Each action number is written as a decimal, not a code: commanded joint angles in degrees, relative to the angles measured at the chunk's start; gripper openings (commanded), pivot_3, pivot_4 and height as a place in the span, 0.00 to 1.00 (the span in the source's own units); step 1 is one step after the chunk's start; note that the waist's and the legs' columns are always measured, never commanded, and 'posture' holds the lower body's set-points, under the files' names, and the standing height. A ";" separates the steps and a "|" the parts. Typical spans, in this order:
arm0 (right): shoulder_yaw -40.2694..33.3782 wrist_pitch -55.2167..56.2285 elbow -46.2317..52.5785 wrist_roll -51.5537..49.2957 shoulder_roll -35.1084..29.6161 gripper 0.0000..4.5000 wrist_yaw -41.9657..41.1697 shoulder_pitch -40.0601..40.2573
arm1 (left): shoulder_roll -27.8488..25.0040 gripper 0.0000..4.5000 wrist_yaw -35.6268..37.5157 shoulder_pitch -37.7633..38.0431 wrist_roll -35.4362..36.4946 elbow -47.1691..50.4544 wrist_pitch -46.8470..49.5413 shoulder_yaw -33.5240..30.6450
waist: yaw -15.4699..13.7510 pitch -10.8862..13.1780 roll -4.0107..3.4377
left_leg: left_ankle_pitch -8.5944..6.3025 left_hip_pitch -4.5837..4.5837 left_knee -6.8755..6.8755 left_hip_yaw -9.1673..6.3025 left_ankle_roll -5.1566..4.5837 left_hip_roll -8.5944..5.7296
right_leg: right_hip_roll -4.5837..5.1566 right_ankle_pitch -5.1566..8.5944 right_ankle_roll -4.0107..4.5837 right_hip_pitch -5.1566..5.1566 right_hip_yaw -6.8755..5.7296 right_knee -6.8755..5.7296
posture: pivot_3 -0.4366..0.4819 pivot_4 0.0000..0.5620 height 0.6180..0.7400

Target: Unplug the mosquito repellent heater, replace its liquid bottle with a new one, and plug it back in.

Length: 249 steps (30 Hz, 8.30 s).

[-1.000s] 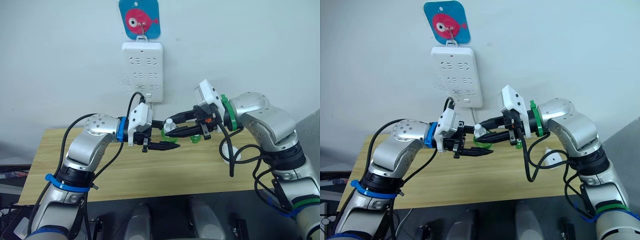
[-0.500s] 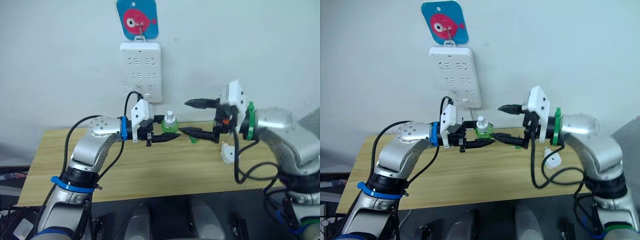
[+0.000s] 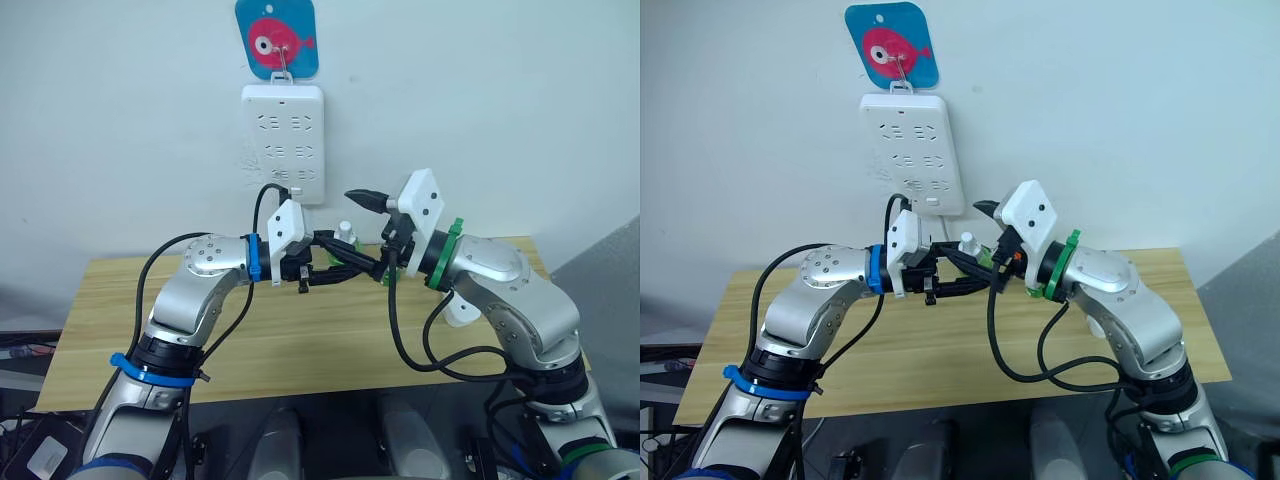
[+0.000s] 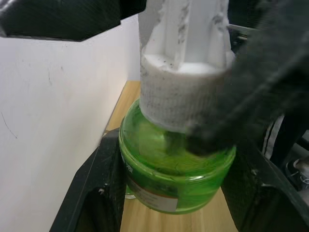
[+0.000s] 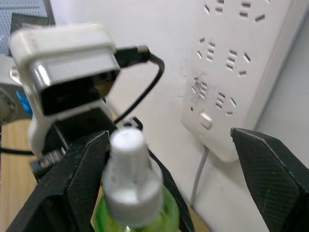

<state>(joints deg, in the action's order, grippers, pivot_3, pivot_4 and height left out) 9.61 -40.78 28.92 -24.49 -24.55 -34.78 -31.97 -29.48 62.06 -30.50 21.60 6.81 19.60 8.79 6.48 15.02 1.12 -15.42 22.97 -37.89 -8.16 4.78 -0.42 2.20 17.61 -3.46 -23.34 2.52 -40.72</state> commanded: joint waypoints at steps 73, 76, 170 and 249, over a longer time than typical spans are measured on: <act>-9.92 -7.45 -4.21 -21.13 -5.47 0.06 -11.86 -12.28 | -3.30 0.50 3.03 3.67 -1.99 1.03 -1.62 0.74 | 0.09 -0.10 -0.01 | -0.06 -0.02 -0.02 0.06 -0.10 0.04 | -0.01 0.00 0.00 0.00 0.01 -0.02 | 0.34 0.35 1.00; -12.35 -6.85 -3.86 -20.13 -7.47 0.06 -10.84 -11.27 | -4.55 0.50 3.23 5.44 -2.51 1.12 -1.59 0.68 | -0.01 -0.10 -0.02 | -0.06 -0.03 -0.02 0.06 -0.11 0.04 | -0.01 0.00 0.00 0.00 0.02 -0.03 | 0.35 0.36 1.00; -3.19 -0.99 -5.18 -13.43 -8.09 0.18 -16.40 -1.79 | -0.04 0.79 7.23 -4.49 2.00 -2.08 -0.78 1.06 | -1.25 0.17 -0.37 | -0.20 0.00 0.01 0.10 -0.37 0.09 | -0.09 0.01 0.00 0.11 0.04 0.33 | 0.34 0.37 1.00; -19.02 9.67 0.66 -81.57 5.61 0.58 49.75 7.34 | 21.88 0.51 -48.81 -6.45 68.85 -0.70 40.82 -19.33 | 1.45 0.03 -0.42 | -0.09 0.01 -0.03 0.35 -0.16 0.09 | -0.07 0.01 -0.01 0.09 0.17 0.18 | 0.30 0.35 1.00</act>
<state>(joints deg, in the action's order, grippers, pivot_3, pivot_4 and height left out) -8.03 -32.50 28.32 -105.82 -19.15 15.10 -24.03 -7.49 12.06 -36.89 89.14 4.07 60.82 -10.86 7.93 15.05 0.70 -15.51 22.98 -37.92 -7.81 4.62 -0.34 2.13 17.62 -3.47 -23.25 2.69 -40.54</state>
